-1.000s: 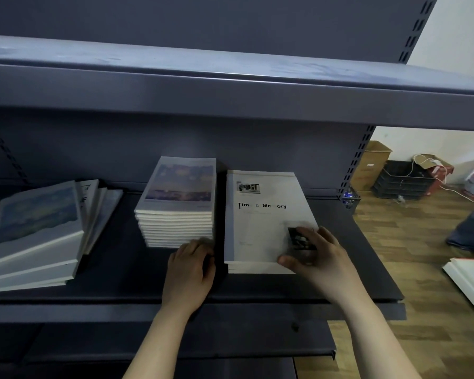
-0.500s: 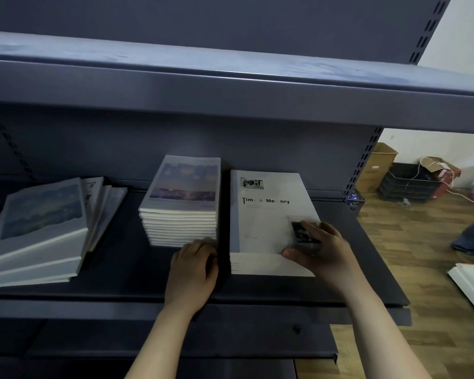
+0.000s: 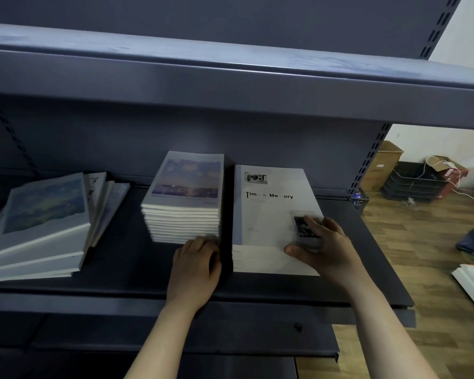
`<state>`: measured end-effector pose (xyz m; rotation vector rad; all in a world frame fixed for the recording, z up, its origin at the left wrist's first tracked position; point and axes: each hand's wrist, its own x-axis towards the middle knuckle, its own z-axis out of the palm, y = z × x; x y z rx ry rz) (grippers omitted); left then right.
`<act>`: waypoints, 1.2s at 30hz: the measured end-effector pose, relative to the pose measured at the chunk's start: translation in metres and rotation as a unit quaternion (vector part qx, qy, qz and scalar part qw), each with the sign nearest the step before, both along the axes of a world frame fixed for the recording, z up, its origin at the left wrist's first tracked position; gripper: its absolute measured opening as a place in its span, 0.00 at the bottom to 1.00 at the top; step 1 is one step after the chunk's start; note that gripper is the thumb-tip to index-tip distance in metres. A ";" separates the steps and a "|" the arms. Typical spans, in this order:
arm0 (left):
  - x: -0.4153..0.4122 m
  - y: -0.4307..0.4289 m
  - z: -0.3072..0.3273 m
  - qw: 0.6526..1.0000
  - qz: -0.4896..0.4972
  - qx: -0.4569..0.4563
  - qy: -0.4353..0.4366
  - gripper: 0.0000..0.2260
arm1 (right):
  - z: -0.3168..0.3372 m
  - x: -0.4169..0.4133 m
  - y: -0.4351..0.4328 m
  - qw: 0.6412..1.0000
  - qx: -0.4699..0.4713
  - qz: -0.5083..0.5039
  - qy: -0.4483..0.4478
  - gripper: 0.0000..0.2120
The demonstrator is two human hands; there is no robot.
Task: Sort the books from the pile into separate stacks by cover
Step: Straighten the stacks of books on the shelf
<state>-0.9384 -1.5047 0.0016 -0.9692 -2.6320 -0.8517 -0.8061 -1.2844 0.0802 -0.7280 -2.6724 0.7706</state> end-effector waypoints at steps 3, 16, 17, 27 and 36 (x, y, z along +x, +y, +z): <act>0.000 0.000 0.001 1.000 0.003 0.000 0.002 0.07 | 0.000 0.000 0.000 1.000 0.007 0.000 -0.003 0.46; 0.002 -0.001 0.002 1.000 -0.004 0.006 -0.004 0.07 | -0.005 -0.001 0.000 0.999 -0.023 -0.020 0.024 0.46; 0.002 -0.001 0.002 1.000 -0.005 0.006 -0.006 0.07 | -0.005 -0.001 0.000 0.999 -0.024 -0.021 0.025 0.46; 0.004 -0.013 0.009 0.999 -0.026 0.020 -0.025 0.07 | -0.003 0.004 -0.005 0.993 0.084 -0.032 0.079 0.28; -0.018 -0.075 0.035 0.993 0.047 0.104 0.005 0.06 | 0.006 -0.012 -0.073 0.979 0.057 0.043 0.189 0.04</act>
